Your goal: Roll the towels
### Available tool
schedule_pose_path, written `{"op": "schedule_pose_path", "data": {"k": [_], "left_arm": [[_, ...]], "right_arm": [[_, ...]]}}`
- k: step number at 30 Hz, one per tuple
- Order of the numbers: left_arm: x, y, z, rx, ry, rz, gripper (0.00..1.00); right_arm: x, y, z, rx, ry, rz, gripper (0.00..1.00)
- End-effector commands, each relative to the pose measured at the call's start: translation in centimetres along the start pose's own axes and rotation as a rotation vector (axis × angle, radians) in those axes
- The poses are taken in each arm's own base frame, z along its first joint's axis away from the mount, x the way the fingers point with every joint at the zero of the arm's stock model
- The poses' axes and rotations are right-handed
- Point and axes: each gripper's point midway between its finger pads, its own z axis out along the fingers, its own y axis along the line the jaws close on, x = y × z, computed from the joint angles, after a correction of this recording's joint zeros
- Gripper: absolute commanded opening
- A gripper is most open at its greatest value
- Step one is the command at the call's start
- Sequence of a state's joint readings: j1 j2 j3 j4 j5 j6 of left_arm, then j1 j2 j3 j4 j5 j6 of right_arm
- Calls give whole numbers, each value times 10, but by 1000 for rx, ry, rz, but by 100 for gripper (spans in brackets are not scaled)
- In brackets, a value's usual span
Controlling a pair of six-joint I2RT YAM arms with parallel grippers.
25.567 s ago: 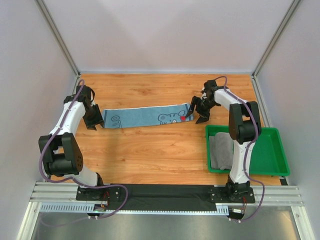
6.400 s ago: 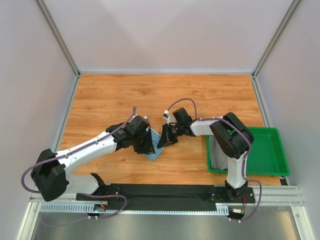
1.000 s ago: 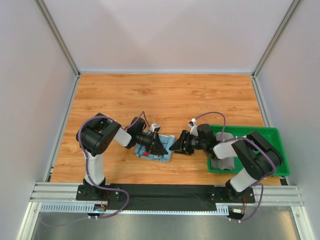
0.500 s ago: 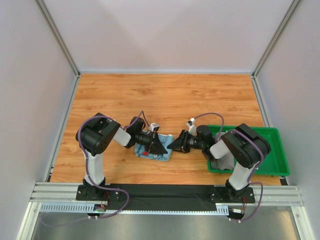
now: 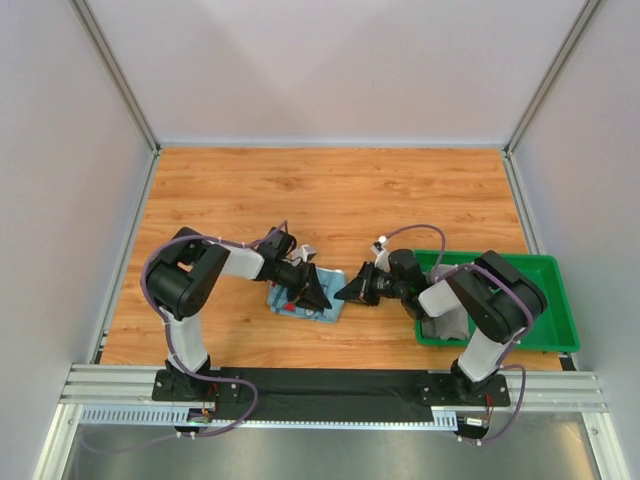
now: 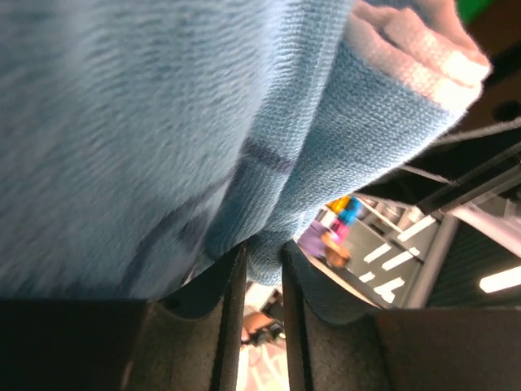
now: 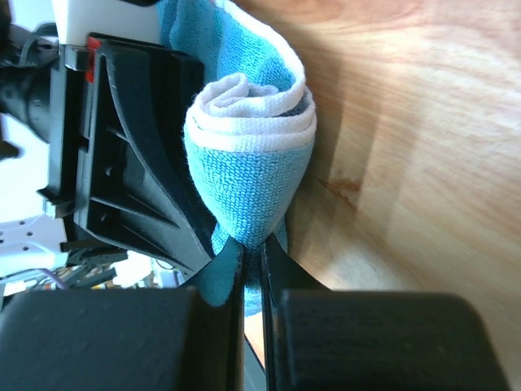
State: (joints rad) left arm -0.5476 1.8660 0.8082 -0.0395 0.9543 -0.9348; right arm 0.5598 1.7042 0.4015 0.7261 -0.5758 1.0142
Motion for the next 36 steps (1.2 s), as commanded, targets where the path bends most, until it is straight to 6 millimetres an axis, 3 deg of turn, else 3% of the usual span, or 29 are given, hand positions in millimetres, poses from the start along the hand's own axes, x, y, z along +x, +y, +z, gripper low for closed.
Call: {"op": "schedule_pose_path", "data": {"k": [1, 2, 3, 4, 5, 8, 12, 18, 25, 36], "left_arm": [[9, 21, -21, -239, -39, -16, 31], [8, 20, -25, -265, -53, 17, 31], [3, 13, -30, -289, -74, 39, 31], [7, 21, -35, -372, -84, 28, 31], [6, 18, -39, -403, -105, 52, 31], [4, 7, -54, -536, -187, 148, 31], [0, -21, -70, -676, -329, 304, 30], [13, -39, -52, -699, -381, 422, 30], [21, -29, -19, -738, -346, 448, 29], [14, -8, 6, -792, -321, 415, 29]], "right_arm": [[-10, 11, 0, 51, -38, -79, 0], [-8, 2, -2, 108, -32, -68, 0], [-8, 3, -2, 128, -31, -75, 0], [-14, 12, -1, 136, -52, -115, 0], [-9, 6, -4, 188, -29, -104, 0], [-10, 12, -6, 246, -23, -131, 0], [-6, 14, -5, 319, -9, -137, 0], [-2, 10, -3, 412, 5, -132, 0], [3, 6, 1, 455, 29, -118, 0], [10, 4, 1, 455, 43, -119, 0]]}}
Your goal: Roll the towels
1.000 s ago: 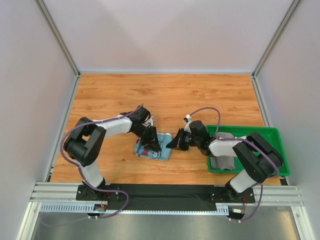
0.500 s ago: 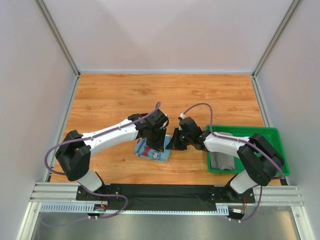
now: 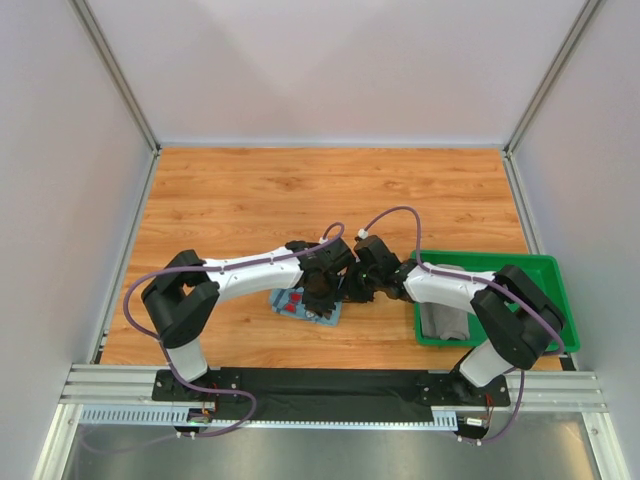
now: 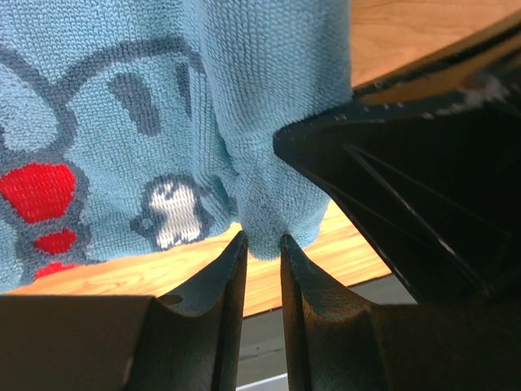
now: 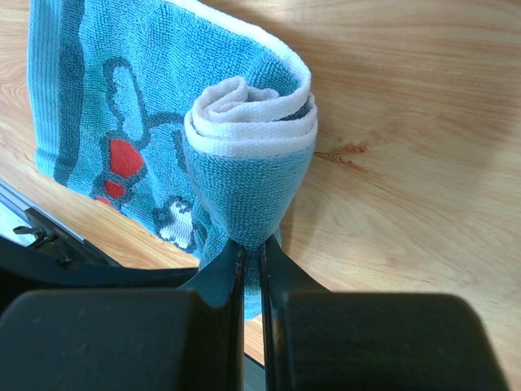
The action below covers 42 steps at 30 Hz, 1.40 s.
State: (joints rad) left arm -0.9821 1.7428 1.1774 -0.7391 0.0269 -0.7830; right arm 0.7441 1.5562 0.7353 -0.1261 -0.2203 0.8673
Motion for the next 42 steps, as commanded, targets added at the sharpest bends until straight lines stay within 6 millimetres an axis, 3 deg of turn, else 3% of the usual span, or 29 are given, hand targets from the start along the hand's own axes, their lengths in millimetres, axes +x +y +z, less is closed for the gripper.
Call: {"op": "schedule_pose_path", "data": {"k": [1, 7, 10, 11, 13, 19, 23, 27, 33, 40, 42], "left_arm": [[-13, -2, 6, -26, -47, -9, 29], [-5, 15, 21, -98, -32, -4, 31], [-1, 23, 27, -132, -24, -1, 31], [-1, 25, 28, -143, -25, 1, 31], [1, 29, 30, -160, -20, -1, 31], [5, 30, 27, -142, -28, 3, 29], [5, 16, 27, -51, -31, 14, 29], [6, 2, 24, 47, -33, 37, 29], [9, -10, 21, 149, -21, 54, 29], [4, -5, 13, 206, -38, 19, 28], [0, -3, 7, 197, -52, 27, 28]], "right_arm": [[-1, 1, 1, 12, -2, -6, 0], [1, 1, -1, 20, 6, -10, 2], [1, 1, -3, 28, 10, -14, 25], [1, 0, -4, 33, 11, -21, 40], [-1, -3, -8, 53, 0, -32, 54], [-14, 1, -28, 28, -70, -121, 73], [-17, 10, -27, -48, -65, -146, 78], [-20, 12, -17, -91, -67, -143, 78], [-31, 18, 4, -132, -73, -145, 67], [-24, 10, 17, -135, -47, -124, 22], [-23, 6, 17, -120, -51, -115, 15]]}}
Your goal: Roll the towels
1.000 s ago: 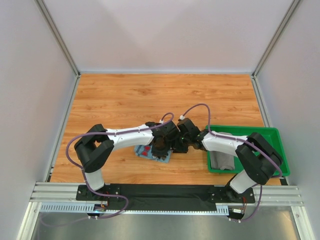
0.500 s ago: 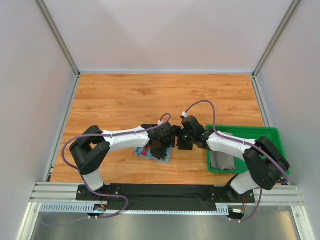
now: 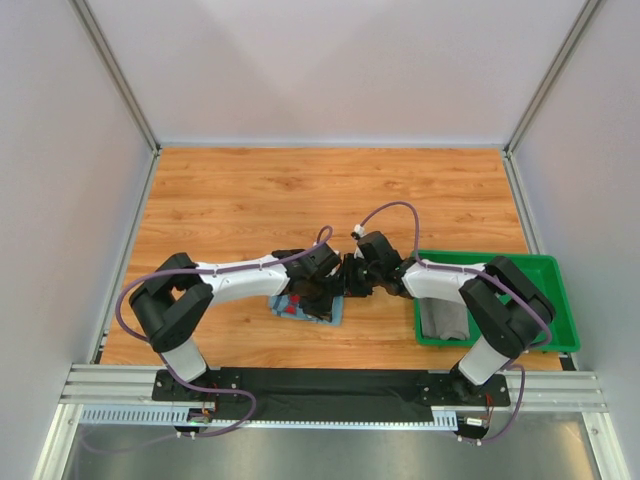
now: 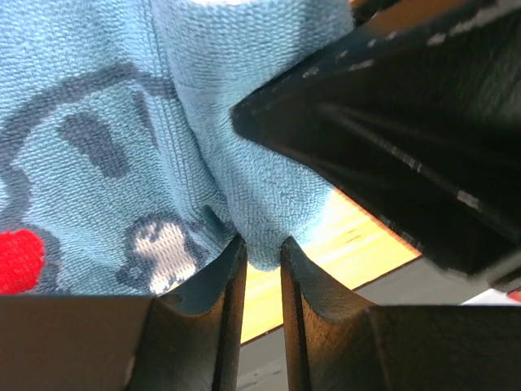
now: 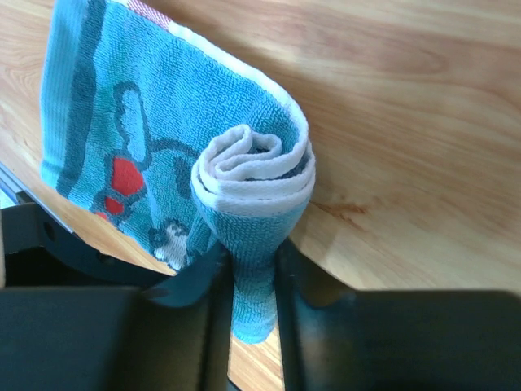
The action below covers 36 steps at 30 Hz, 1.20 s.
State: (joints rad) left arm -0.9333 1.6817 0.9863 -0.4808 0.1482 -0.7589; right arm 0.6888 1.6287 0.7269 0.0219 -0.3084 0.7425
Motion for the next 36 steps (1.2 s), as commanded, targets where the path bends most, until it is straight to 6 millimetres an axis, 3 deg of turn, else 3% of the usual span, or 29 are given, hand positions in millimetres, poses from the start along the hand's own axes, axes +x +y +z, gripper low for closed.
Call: {"op": "schedule_pose_path", "data": {"k": [1, 4, 13, 16, 21, 29, 36], "left_arm": [[-4, 8, -13, -36, -24, 40, 28], [-14, 18, -30, -193, -65, 95, 28], [-32, -2, -66, -408, -178, 220, 29], [-32, -10, -68, -427, -197, 255, 29], [-20, -21, -50, -371, -166, 273, 29], [-17, -70, -44, -90, -230, 239, 31], [-6, -62, -38, -49, -234, 216, 32]], "right_arm": [[-7, 2, 4, -7, -40, -9, 10], [-8, -7, 3, 55, -38, 12, 0], [-2, -20, 1, 145, 1, 51, 0], [-3, -19, 0, 151, 6, 50, 0], [-4, -15, 0, 150, 16, 51, 0], [-2, -12, -2, 124, 17, 65, 0], [-5, -1, -4, 77, 13, 72, 0]]}}
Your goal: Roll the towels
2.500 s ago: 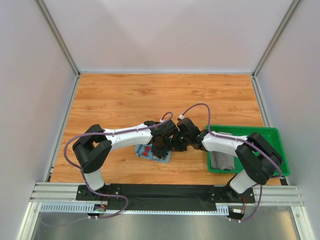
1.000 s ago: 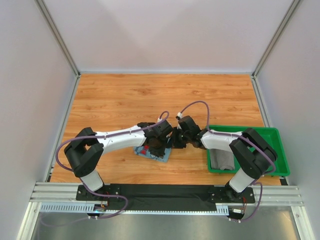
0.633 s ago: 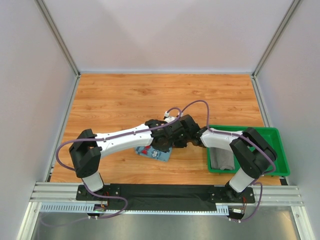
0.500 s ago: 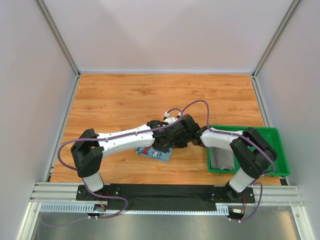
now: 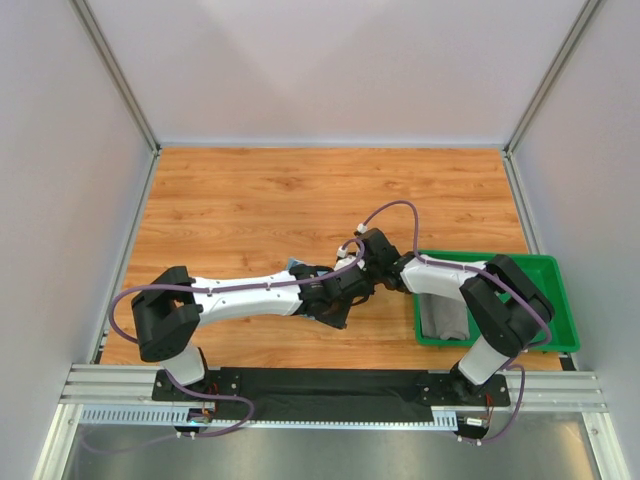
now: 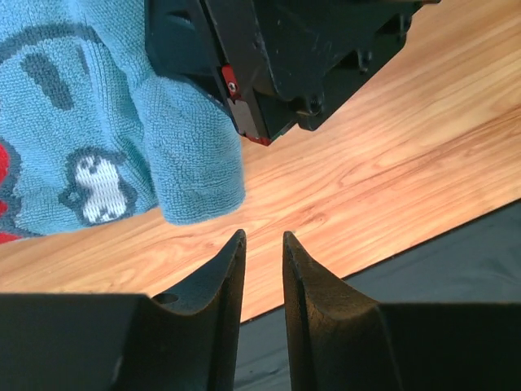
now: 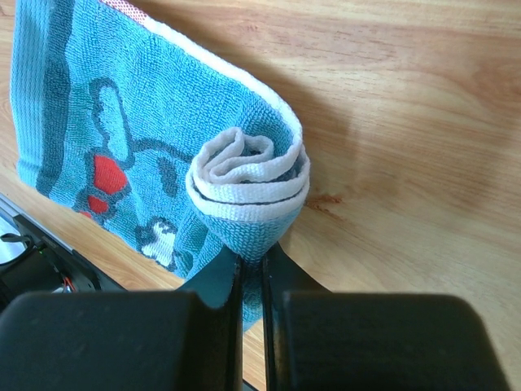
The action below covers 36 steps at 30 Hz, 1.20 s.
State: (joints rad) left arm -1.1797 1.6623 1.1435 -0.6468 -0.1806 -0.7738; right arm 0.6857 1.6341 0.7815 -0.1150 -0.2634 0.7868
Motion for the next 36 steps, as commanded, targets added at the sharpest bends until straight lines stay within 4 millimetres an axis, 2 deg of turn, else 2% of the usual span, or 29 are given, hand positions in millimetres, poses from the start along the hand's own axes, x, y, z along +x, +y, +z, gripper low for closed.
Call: {"op": "schedule_pose_path", "data": {"k": [1, 6, 11, 13, 17, 24, 36], "left_arm": [[-17, -16, -11, 96, -80, -13, 32], [-13, -4, -2, 29, -89, 3, 33], [-11, 3, 9, -36, -72, 42, 38], [-10, 5, 10, -55, -76, 57, 45], [-12, 11, 14, -87, -95, 72, 50], [-14, 13, 25, -126, -113, 129, 51], [-7, 50, 43, -331, -108, 220, 51]], "right_arm": [[-4, 9, -2, -16, -11, -1, 0], [-6, 13, -4, -27, -15, -2, 0], [-5, 14, -5, -34, -11, 2, 0], [-5, 14, -5, -35, -11, 1, 0], [-4, 14, -5, -35, -6, -4, 0], [-4, 17, -4, -43, 5, -14, 0], [2, 18, 0, -56, 56, -33, 0]]}}
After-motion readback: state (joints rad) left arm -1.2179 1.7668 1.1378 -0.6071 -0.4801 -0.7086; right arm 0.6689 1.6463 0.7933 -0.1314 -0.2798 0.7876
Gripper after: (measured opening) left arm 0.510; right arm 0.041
